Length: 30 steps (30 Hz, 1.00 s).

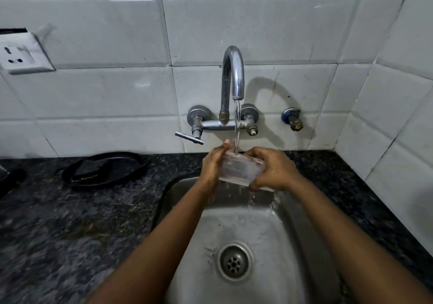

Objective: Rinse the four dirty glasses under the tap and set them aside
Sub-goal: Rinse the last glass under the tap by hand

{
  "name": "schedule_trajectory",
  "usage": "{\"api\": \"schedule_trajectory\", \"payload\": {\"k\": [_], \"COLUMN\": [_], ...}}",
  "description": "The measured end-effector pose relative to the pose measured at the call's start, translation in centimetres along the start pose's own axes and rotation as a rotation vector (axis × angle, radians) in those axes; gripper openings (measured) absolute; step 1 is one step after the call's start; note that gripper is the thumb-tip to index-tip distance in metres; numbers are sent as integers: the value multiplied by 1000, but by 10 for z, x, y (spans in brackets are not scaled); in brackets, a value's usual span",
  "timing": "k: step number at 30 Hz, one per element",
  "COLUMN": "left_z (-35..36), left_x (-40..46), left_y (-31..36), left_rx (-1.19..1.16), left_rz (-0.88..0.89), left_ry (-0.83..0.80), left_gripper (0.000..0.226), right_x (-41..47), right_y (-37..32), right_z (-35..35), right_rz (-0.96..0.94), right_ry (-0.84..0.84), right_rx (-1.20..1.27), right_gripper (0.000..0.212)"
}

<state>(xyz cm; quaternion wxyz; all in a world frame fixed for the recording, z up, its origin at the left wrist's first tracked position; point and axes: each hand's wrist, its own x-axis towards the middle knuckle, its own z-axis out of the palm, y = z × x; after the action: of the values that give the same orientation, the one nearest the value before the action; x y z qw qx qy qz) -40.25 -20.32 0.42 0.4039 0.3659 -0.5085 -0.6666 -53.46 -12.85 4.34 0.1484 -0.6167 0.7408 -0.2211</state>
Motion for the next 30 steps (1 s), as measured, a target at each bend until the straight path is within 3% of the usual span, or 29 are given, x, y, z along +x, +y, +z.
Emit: {"api": "schedule_trajectory", "payload": {"k": [3,6,10,12,15,19,21,23,25,27,28,30], "left_z": [-6,-7,-12,-18,-29,-54,-64,-68,-68,-63,-59,-53], "left_x": [1,0,-2,-1,-3,-12,-12,-12,-10,-9,-8,-1], "left_y": [-15,-29,-29,-24,-11,-11,-15,-19,-20,-19,-17,-14], "left_rx": [-210,-370,-441,-384,-85,564,693,690,547,365,263,33], "left_rz": [-262,-384,-380,-226,117,672,807,797,687,575,474,106], "left_ry": [-91,-97,-14,84,230,178,152,230,325,370,379,350], "left_gripper": [46,55,51,32,11,11,14,25,34,28,22,19], "right_x": [-2,3,24,33,45,43,39,38,38,37,35,31], "right_y": [0,-2,-11,-15,-21,-29,-30,-33,-37,-38,-36,-29], "right_z": [-17,-12,14,23,37,48,53,58,62,63,62,60], "right_rz": [-75,-163,-154,-17,315,671,708,649,467,248,128,-137], "right_ry": [-23,-38,204,202,66,-217,-297,-229,-46,103,159,235], "right_rx": [113,282,198,359,759,1133,1257,1241,1094,913,790,551], "right_gripper": [65,53,31,25,26,38,47,44,33,29,29,31]}}
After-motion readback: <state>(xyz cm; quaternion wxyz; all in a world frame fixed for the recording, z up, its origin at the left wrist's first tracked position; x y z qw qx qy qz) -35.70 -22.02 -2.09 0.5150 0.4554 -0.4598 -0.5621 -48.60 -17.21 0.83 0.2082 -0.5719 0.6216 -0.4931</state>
